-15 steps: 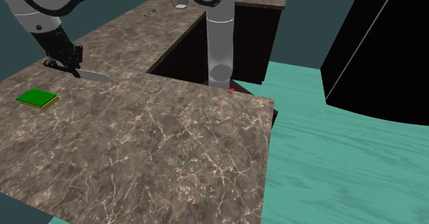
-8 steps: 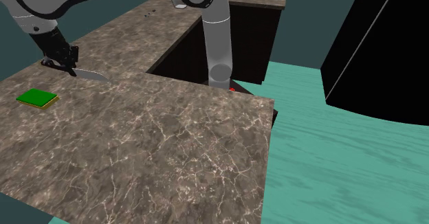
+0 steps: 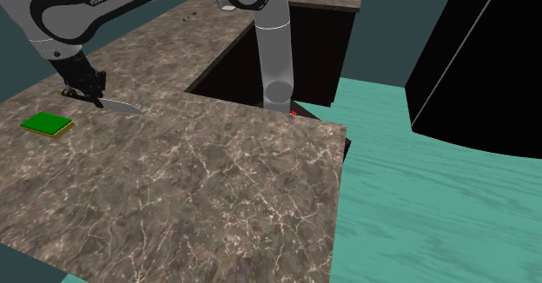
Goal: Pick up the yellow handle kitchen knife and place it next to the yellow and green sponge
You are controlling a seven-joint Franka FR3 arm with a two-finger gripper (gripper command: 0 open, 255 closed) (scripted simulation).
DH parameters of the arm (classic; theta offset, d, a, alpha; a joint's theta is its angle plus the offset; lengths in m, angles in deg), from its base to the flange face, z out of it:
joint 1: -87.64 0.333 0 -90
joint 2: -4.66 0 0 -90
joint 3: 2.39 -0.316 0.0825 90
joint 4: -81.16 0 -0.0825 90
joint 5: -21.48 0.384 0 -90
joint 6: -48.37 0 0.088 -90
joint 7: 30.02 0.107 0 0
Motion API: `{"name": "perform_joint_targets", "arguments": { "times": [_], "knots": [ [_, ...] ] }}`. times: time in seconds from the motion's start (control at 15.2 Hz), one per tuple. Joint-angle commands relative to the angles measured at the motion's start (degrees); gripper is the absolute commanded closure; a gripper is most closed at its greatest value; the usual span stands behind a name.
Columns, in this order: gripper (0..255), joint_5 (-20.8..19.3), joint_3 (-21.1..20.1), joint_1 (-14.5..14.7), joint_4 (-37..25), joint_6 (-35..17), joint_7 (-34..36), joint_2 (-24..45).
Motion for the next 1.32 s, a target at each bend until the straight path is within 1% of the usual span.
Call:
{"name": "perform_joint_targets", "arguments": {
  "times": [0.0,0.46,0.99,1.06,1.25],
  "knots": [
    [255,-0.02,0.05,-0.06,1.56,-1.63,-0.07,0.04],
    [255,-0.35,0.09,-0.02,6.1,-7.11,0.11,1.02],
    [255,-0.35,0.09,-0.02,6.1,-7.11,0.11,1.02],
    [0,-0.35,0.09,-0.02,6.1,-7.11,0.11,1.02],
    [0,-0.35,0.09,-0.02,6.1,-7.11,0.11,1.02]
  ]
}}
